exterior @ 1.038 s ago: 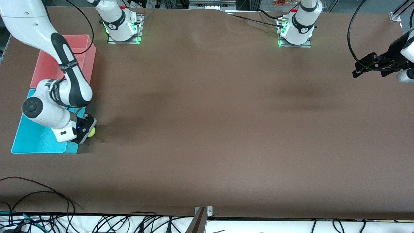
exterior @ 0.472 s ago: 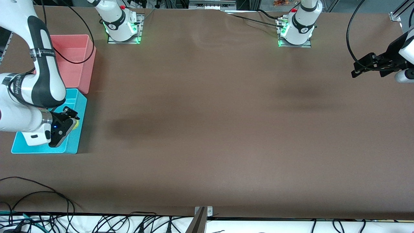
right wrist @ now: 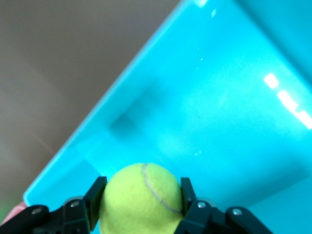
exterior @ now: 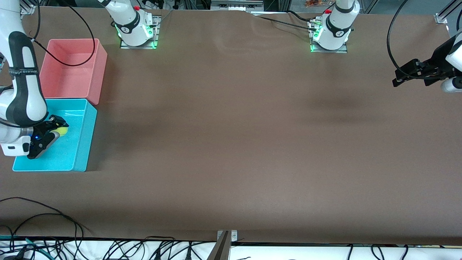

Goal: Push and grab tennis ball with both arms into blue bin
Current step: 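Move the ball over the cyan bin and open the right gripper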

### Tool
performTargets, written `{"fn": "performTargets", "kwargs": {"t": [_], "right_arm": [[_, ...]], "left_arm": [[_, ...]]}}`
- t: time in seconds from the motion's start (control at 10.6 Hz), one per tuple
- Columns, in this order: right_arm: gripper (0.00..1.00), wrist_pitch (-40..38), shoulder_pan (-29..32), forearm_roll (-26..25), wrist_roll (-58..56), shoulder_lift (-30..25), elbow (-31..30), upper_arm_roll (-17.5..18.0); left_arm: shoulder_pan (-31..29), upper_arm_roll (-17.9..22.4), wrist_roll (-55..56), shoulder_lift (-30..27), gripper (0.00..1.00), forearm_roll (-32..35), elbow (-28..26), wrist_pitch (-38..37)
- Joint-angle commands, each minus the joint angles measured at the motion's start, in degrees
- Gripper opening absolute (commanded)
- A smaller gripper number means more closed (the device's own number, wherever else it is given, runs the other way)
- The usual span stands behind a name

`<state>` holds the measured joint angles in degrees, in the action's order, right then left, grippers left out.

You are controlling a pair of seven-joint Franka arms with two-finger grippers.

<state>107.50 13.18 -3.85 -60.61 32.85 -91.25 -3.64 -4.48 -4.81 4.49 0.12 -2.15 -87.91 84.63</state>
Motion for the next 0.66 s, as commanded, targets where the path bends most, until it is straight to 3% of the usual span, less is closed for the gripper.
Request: {"fn": "performTargets", "kwargs": {"t": [0.0, 0.57], "right_arm": [[0.00, 1.0, 5.0, -0.5, -0.6, -0.2, -5.4, 0.6], [0.00, 5.4, 8.3, -0.4, -2.7, 1.9, -6.0, 0.6]], "left_arm": [[-0.1, 0.2, -0.1, 0.4, 1.00, -1.0, 1.1, -0.6], [-0.2, 0.2, -0.1, 0.5, 1.00, -1.1, 1.0, -0.6]]}}
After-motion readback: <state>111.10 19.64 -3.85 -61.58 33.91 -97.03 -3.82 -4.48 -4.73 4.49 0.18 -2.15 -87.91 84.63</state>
